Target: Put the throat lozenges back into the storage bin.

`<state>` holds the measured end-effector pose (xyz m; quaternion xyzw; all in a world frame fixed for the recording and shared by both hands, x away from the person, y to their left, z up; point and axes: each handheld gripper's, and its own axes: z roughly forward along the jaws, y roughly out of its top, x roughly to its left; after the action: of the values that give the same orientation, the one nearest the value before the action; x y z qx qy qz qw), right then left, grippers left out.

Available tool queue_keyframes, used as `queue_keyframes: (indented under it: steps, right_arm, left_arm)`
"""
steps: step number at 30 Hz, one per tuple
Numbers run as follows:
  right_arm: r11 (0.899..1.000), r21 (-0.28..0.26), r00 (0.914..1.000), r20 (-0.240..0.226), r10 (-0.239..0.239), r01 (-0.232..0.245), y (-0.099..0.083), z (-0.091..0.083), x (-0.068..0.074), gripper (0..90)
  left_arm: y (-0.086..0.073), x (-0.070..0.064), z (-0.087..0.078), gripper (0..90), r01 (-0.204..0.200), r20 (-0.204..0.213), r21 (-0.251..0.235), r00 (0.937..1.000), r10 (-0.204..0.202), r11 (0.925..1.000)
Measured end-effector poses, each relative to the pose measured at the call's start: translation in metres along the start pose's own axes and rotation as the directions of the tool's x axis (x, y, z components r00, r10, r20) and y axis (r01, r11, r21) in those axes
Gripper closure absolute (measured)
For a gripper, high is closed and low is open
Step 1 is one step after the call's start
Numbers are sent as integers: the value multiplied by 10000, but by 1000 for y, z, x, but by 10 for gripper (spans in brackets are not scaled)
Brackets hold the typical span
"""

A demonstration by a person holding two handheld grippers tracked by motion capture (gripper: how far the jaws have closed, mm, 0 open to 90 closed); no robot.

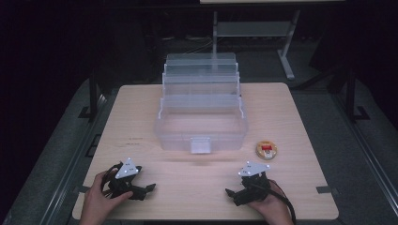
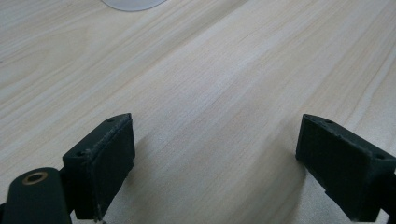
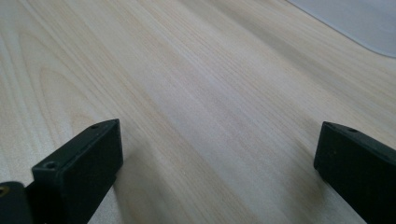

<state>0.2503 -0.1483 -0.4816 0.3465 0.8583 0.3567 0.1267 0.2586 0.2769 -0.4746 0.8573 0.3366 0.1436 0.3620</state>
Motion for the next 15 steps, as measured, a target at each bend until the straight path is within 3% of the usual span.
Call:
queue_keyframes:
  steps: [10, 15]
  right_arm:
    - [9999, 27, 9999, -111, -98, 98, 1, 0, -1, 7]
    - [9986, 514, 9999, -60, -144, 147, 6, 0, -1, 7]
  left_arm:
    - [0, 0, 0, 109, 2, 0, -2, 10000, -2, 10000]
    - [0, 0, 0, 109, 6, 2, -3, 10000, -6, 10000]
